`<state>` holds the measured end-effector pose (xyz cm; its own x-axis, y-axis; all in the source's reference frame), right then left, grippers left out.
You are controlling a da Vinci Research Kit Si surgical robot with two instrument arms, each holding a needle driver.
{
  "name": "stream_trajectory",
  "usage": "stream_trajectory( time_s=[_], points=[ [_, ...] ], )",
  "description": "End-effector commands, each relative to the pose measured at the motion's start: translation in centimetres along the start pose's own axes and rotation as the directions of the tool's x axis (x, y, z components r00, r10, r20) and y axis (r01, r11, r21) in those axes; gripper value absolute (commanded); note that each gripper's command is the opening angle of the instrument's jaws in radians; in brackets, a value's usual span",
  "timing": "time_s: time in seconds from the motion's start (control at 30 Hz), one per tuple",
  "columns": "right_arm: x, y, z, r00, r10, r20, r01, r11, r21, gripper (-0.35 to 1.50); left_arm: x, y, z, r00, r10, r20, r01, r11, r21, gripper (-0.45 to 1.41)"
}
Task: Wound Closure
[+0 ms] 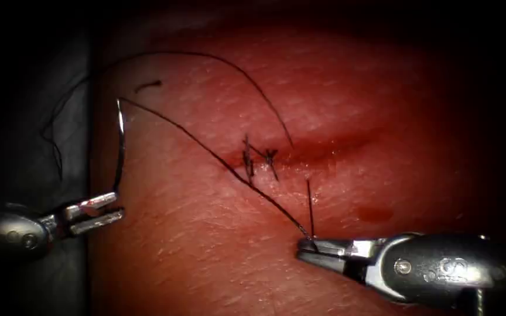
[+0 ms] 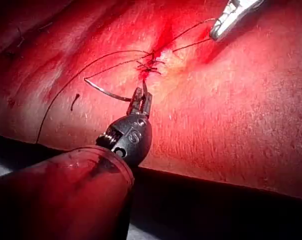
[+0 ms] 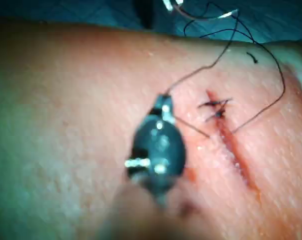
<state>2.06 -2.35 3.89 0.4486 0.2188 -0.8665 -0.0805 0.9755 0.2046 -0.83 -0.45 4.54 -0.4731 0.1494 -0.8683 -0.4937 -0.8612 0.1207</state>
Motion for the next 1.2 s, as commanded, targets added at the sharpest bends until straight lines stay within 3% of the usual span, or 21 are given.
stream_trajectory(
  time_s=[0.03,0.27,0.37,0.43,0.5,0.8,1.2],
  points=[
    [0.16,-0.28,0.06,0.998,0.030,-0.046,-0.028,0.998,0.050,-0.35,-0.03,0.06,0.06,1.000,-0.001,0.000,0.001,1.000,-0.001,-0.45],
    [0.65,-0.62,0.10,0.990,0.036,-0.140,-0.014,0.987,0.158,-0.35,-0.05,0.04,0.03,1.000,-0.001,0.000,0.001,1.000,0.002,-0.45],
    [0.57,-0.55,0.16,0.991,0.039,-0.128,-0.021,0.990,0.140,0.47,-0.05,0.04,0.03,1.000,-0.001,0.000,0.001,1.000,0.002,-0.45],
    [0.45,-0.43,0.20,0.993,0.013,-0.120,0.001,0.993,0.118,0.89,-0.05,0.04,0.03,1.000,-0.001,0.000,0.001,1.000,0.002,-0.45],
    [0.25,-0.25,0.24,0.994,-0.007,-0.106,0.016,0.996,0.087,1.15,-0.06,0.04,0.03,1.000,-0.001,0.000,0.001,1.000,0.002,-0.45],
    [-0.51,0.39,0.15,0.998,-0.049,-0.048,0.048,0.999,-0.014,1.20,-0.11,0.00,0.03,1.000,-0.006,0.000,0.006,1.000,0.004,-0.45],
    [-1.01,0.67,0.13,0.994,-0.102,-0.036,0.101,0.994,-0.037,1.28,-0.25,-0.25,-0.21,1.000,-0.021,-0.006,0.022,0.999,0.036,-0.45]
  ],
)
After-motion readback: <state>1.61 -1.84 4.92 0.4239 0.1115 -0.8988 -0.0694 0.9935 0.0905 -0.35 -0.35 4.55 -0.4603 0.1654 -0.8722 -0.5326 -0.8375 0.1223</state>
